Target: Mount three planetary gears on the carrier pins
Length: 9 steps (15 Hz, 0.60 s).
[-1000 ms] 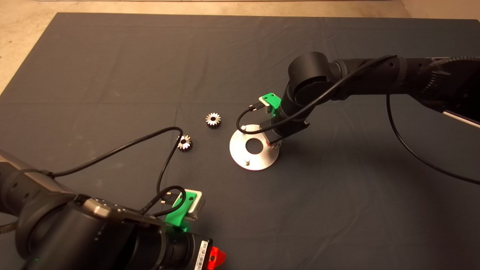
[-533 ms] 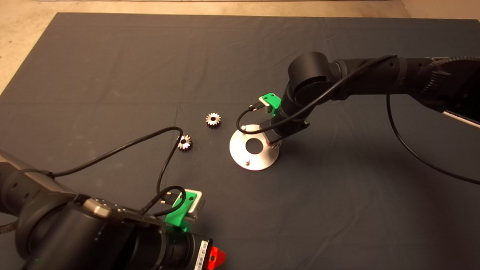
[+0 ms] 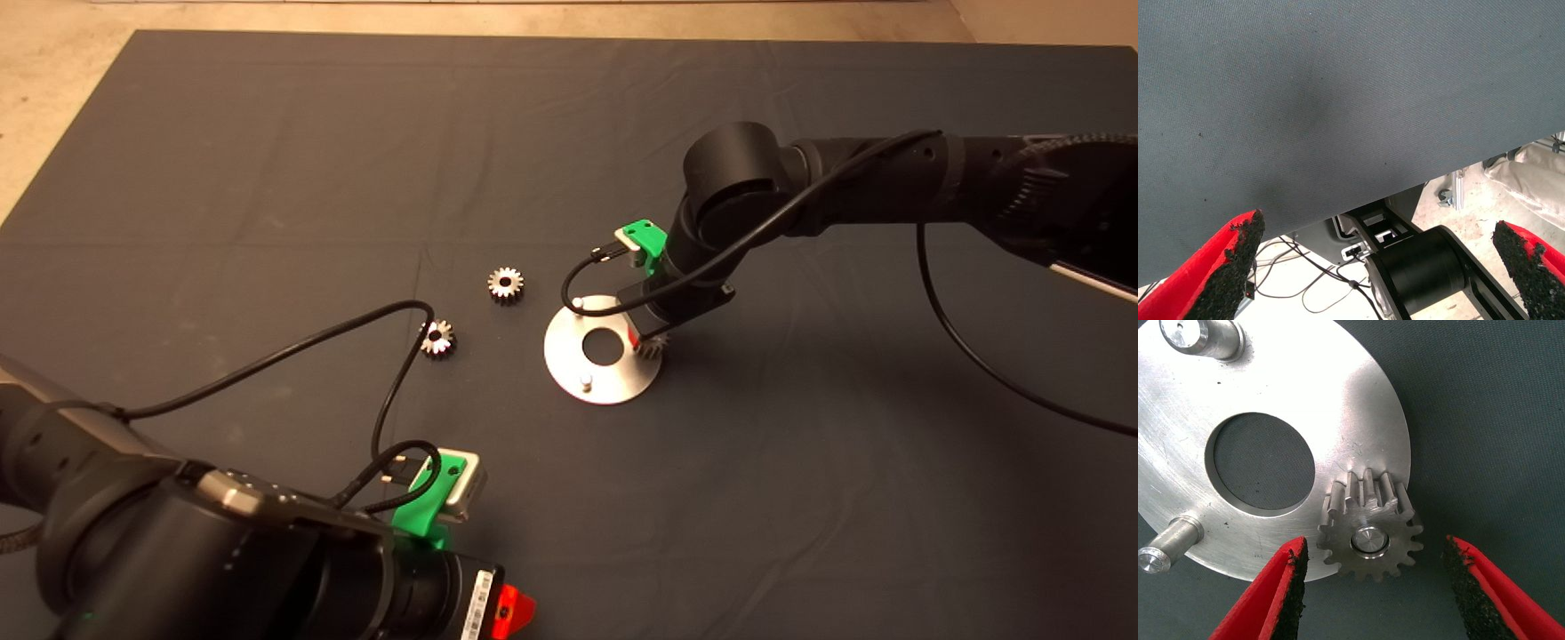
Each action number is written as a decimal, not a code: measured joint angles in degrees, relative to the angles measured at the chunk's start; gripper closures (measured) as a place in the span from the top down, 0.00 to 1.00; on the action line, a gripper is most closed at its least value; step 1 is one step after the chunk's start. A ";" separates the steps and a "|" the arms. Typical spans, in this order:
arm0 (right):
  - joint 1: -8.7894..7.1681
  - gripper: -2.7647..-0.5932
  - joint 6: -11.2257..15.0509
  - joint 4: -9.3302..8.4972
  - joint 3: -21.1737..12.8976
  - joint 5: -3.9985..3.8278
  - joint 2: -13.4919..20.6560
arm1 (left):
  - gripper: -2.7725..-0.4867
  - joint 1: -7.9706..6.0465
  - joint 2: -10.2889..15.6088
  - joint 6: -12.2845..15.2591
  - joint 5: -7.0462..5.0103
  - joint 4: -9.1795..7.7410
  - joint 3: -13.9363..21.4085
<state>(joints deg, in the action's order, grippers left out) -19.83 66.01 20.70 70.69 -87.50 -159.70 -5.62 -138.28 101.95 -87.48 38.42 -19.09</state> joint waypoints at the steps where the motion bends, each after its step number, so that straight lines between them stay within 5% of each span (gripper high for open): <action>1: 0.00 0.45 0.00 0.00 0.00 0.00 0.00 | 0.87 0.00 0.00 0.00 0.00 0.00 0.00; 6: -0.01 0.58 1.01 -0.01 -1.81 -0.02 0.00 | 0.87 -0.02 0.00 0.00 0.00 0.00 0.00; 9: -0.22 0.60 4.31 -0.28 -7.01 0.02 1.00 | 0.87 0.00 0.02 0.00 0.01 0.00 0.00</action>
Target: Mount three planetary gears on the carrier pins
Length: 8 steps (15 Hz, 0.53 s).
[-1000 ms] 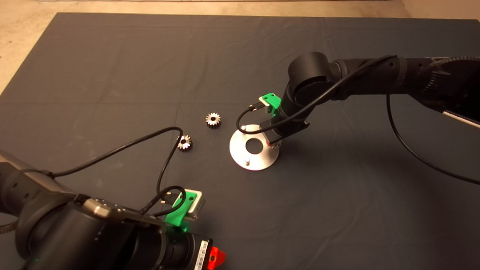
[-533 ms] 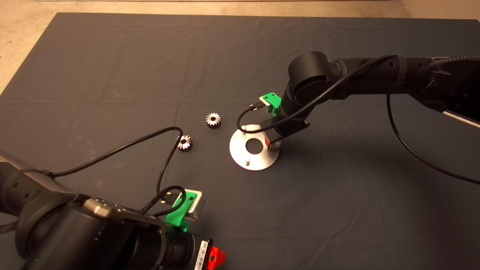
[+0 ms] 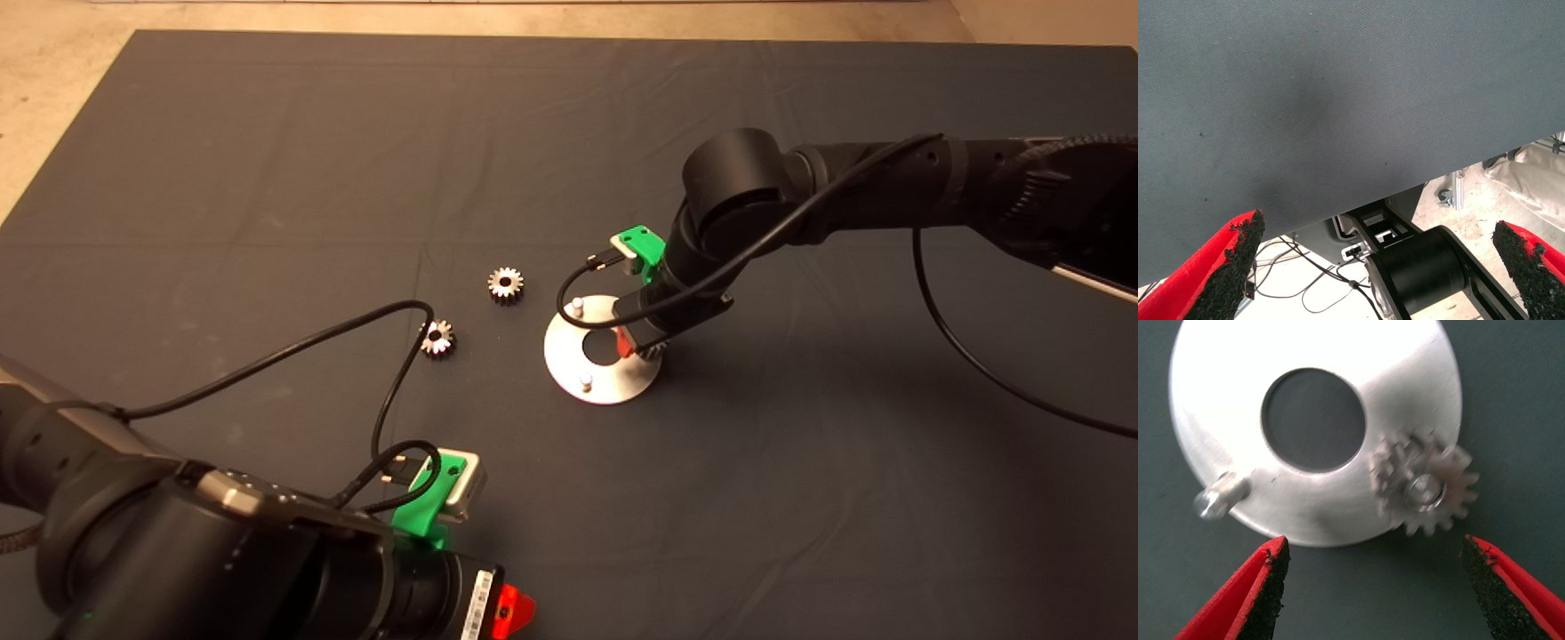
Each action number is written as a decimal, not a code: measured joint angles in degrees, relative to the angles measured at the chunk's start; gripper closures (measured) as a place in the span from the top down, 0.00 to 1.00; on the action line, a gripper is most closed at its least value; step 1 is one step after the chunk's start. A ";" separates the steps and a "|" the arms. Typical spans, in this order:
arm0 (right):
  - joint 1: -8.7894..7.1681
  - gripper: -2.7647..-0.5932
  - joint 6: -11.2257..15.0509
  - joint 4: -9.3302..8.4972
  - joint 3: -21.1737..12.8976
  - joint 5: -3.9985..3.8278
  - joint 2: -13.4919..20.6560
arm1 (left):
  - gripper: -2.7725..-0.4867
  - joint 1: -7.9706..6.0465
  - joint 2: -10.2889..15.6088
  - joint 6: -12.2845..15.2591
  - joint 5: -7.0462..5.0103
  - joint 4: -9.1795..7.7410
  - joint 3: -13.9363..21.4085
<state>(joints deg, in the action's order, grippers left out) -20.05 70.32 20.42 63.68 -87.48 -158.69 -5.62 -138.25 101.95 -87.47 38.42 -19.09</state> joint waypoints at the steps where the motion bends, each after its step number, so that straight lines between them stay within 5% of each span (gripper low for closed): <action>1: -0.53 0.60 1.51 -0.33 -3.29 0.05 1.15 | 0.87 0.00 0.02 -0.01 -0.01 0.00 0.00; 4: -2.02 0.60 7.59 -1.22 -19.61 0.07 8.55 | 0.87 0.00 0.00 -0.06 0.00 0.00 0.00; 6: -1.99 0.60 10.74 -2.79 -30.98 0.41 18.29 | 0.87 -0.07 0.00 -0.52 -0.01 0.00 0.00; 8: -1.36 0.60 12.53 -2.73 -36.11 -0.66 28.91 | 0.87 -1.48 -0.02 -1.11 0.00 -0.01 0.00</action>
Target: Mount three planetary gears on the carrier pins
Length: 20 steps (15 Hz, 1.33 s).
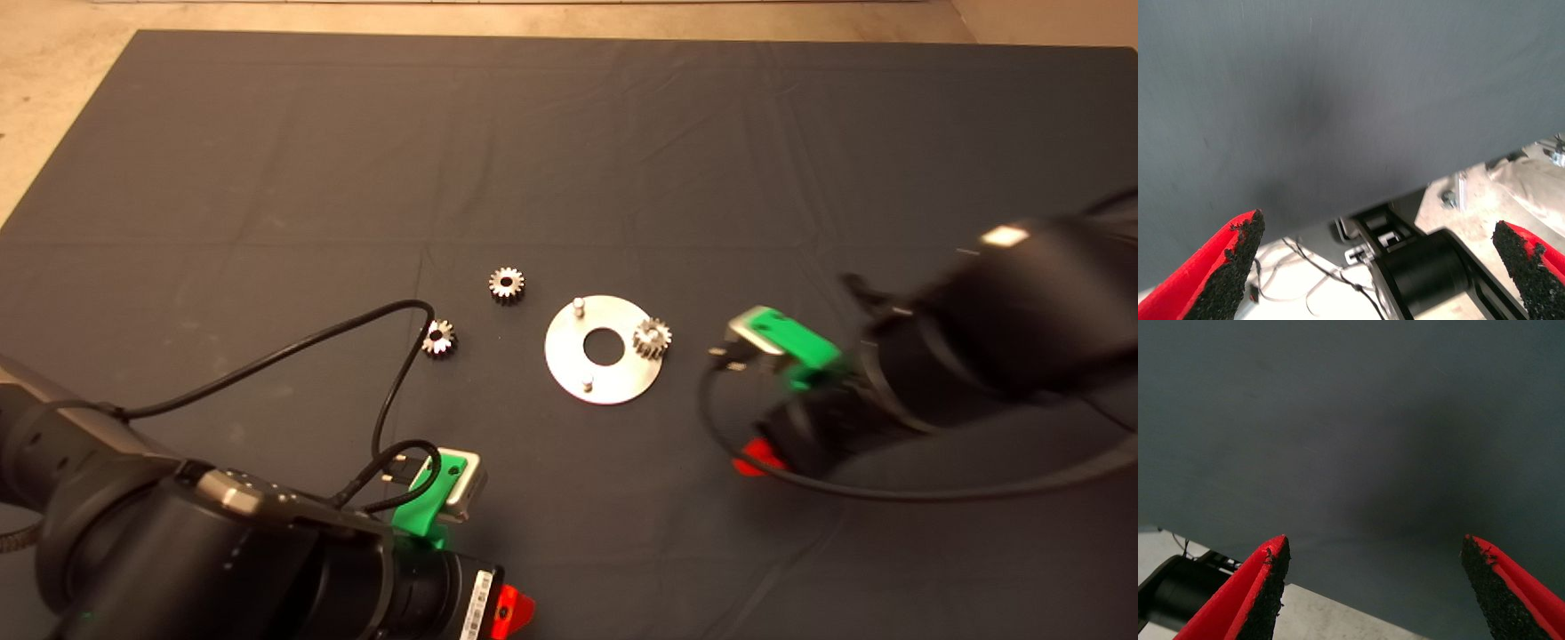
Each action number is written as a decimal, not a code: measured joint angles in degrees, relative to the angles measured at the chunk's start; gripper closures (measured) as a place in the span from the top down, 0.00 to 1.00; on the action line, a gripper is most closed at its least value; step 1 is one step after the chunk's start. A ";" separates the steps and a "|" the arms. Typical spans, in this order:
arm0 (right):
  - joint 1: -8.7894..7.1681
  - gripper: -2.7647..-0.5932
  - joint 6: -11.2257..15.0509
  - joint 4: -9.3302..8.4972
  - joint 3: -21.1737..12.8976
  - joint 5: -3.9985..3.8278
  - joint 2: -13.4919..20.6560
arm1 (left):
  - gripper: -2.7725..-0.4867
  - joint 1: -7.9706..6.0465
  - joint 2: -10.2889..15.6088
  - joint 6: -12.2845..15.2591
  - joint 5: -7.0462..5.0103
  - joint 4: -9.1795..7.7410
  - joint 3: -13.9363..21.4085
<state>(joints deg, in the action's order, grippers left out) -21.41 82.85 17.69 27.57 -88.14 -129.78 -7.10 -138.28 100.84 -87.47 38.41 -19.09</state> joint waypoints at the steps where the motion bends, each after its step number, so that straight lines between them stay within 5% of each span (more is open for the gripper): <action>1: 1.14 0.60 0.00 0.16 -1.21 -0.36 3.48 | 0.87 -1.13 -0.15 -0.32 -0.01 0.01 0.00; 3: 4.11 0.60 -0.87 0.75 -2.27 -0.30 6.25 | 0.87 -2.18 -0.20 -1.19 -0.01 0.11 0.00; 6: 9.02 0.60 -2.55 5.29 -3.07 0.30 6.28 | 0.87 -2.56 1.38 -3.76 -0.03 0.04 0.00; 9: 10.78 0.60 -3.39 7.85 -3.70 0.29 6.31 | 0.87 -4.03 2.26 -7.06 0.04 1.23 0.00; 13: 10.97 0.60 -3.74 9.29 -4.39 0.30 6.29 | 0.87 -4.72 4.80 -12.19 0.01 7.78 -0.67; 17: 7.88 0.60 -3.91 9.79 -4.55 0.33 6.29 | 0.87 -4.86 7.19 -17.05 0.02 15.06 -3.33; 20: 7.39 0.60 -3.94 9.87 -4.81 0.32 6.29 | 0.87 -4.59 7.63 -22.06 0.04 21.79 -6.56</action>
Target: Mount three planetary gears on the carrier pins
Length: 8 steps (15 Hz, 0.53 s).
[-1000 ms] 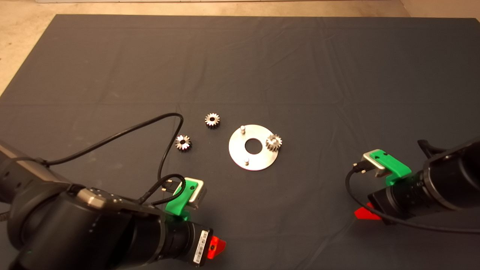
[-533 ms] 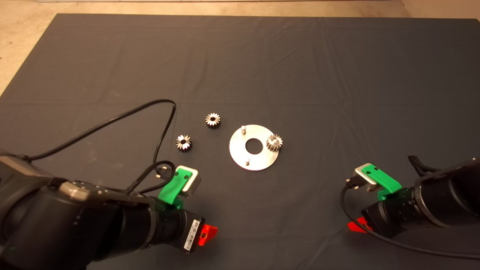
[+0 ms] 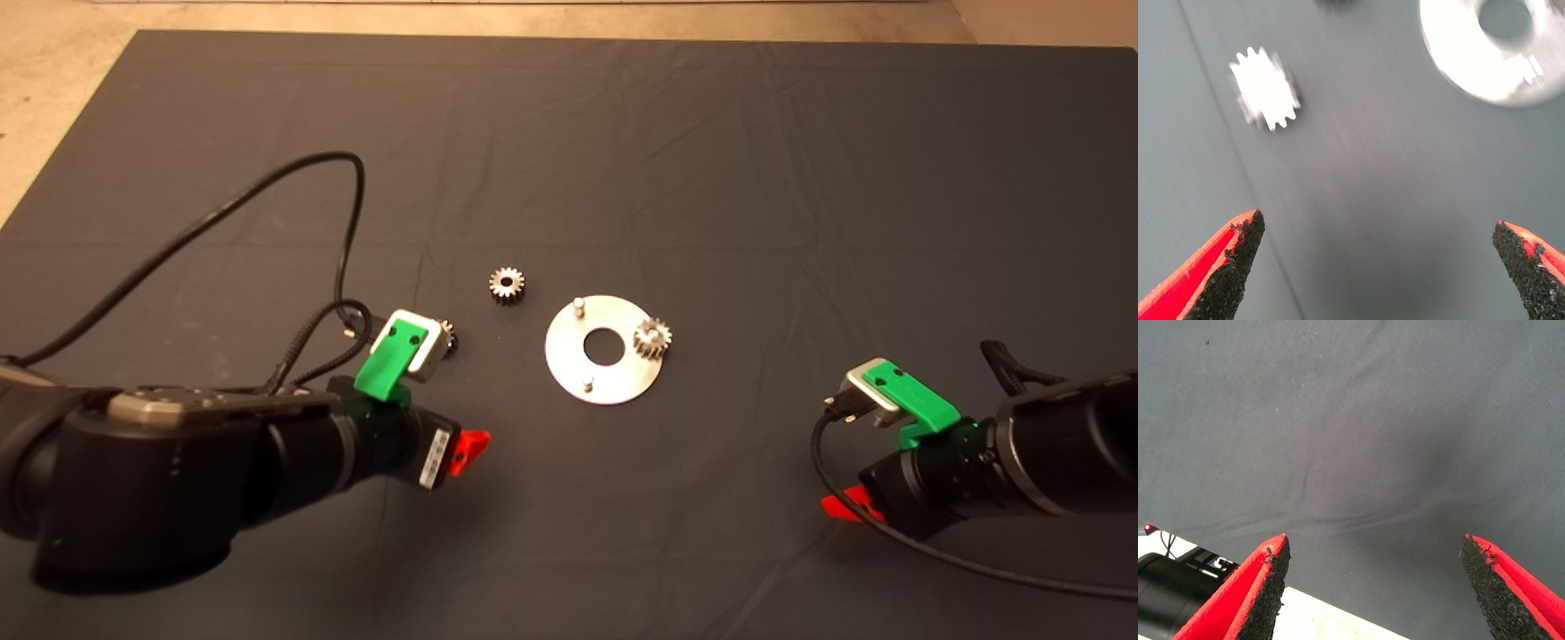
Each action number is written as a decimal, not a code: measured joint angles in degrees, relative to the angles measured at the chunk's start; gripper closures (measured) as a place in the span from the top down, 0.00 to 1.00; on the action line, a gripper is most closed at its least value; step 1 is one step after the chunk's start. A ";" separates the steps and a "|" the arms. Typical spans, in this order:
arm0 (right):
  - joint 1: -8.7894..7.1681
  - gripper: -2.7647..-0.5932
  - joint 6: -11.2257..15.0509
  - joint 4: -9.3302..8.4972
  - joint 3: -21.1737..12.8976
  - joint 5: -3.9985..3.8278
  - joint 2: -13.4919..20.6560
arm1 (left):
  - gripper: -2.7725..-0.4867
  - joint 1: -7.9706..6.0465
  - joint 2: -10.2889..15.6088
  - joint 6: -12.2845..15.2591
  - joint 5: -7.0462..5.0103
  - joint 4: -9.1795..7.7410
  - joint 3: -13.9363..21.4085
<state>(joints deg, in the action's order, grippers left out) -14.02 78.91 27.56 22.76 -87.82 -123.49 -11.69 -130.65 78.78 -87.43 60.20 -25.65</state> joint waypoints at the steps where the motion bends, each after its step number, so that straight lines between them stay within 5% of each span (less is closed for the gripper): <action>1: -0.01 0.60 -0.01 0.00 -0.08 -0.05 0.01 | 0.87 0.58 0.00 -1.63 0.02 1.23 -1.18; 5: -0.30 0.60 -0.05 0.05 -0.11 0.09 0.00 | 0.87 3.31 0.29 -5.48 -0.03 5.83 -4.32; 8: -0.33 0.60 -0.22 0.07 -0.27 -0.03 0.01 | 0.87 4.34 -0.09 -7.09 0.02 7.56 -6.13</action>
<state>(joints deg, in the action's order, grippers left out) -14.35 78.69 27.63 22.49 -87.85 -123.48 -7.35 -130.73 71.69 -87.41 67.76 -31.78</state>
